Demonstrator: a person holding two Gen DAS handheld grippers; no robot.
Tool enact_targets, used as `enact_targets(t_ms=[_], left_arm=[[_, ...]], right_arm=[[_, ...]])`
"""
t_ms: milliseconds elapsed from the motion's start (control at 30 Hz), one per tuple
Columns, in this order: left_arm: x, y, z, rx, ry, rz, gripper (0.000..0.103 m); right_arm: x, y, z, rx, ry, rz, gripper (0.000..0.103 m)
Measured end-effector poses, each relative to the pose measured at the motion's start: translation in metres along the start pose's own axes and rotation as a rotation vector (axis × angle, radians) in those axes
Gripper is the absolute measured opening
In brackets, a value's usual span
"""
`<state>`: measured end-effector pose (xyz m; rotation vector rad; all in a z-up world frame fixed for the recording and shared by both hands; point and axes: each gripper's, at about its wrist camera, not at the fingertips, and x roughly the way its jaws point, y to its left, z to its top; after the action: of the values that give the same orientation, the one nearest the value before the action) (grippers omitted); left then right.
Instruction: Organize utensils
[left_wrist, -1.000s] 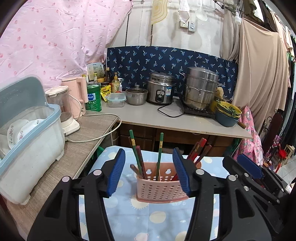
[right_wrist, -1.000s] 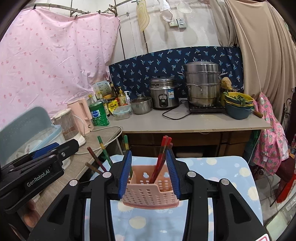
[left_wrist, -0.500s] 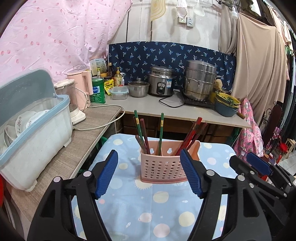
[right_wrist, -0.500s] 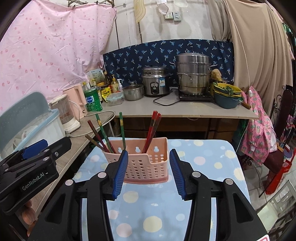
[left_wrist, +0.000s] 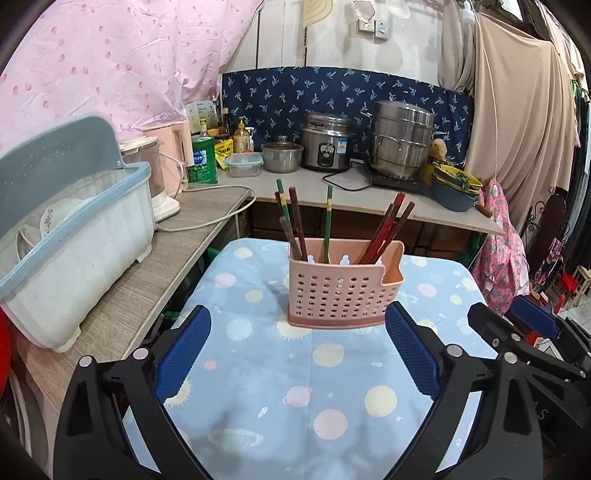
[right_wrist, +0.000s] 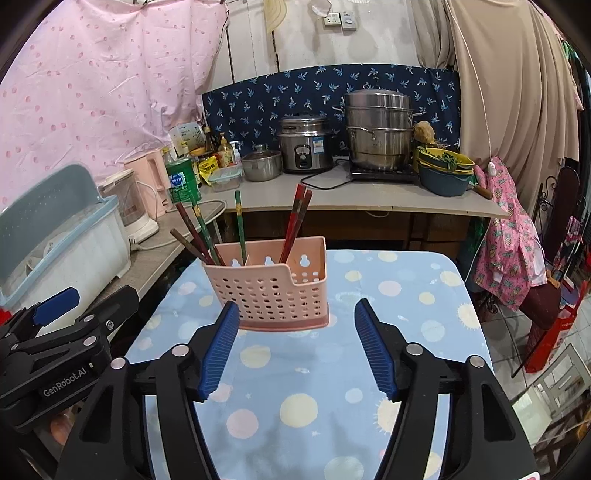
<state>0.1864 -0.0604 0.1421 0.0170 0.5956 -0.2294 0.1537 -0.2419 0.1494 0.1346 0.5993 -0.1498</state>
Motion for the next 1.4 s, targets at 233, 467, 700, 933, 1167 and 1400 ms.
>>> enact_targets(t_ms=[233, 467, 700, 933, 1167, 1400], left_arm=[[0.005, 0.005, -0.016, -0.006, 0.047, 0.009, 0.094], [0.008, 0.007, -0.033, -0.009, 0.082, 0.018, 0.096], [0.014, 0.01, -0.044, -0.015, 0.115, 0.031, 0.096], [0.018, 0.011, -0.051, -0.016, 0.133, 0.049, 0.096], [0.022, 0.011, -0.056, -0.009, 0.148, 0.064, 0.096], [0.028, 0.01, -0.059, 0.0, 0.161, 0.071, 0.096]], right_arm=[[-0.001, -0.001, -0.016, -0.01, 0.015, -0.039, 0.078], [0.002, -0.013, -0.035, 0.017, 0.046, -0.055, 0.08], [0.006, -0.019, -0.048, 0.035, 0.069, -0.065, 0.081], [0.009, -0.022, -0.056, 0.036, 0.072, -0.077, 0.085], [0.012, -0.018, -0.061, 0.014, 0.078, -0.079, 0.09], [0.02, -0.017, -0.067, 0.014, 0.108, -0.079, 0.09]])
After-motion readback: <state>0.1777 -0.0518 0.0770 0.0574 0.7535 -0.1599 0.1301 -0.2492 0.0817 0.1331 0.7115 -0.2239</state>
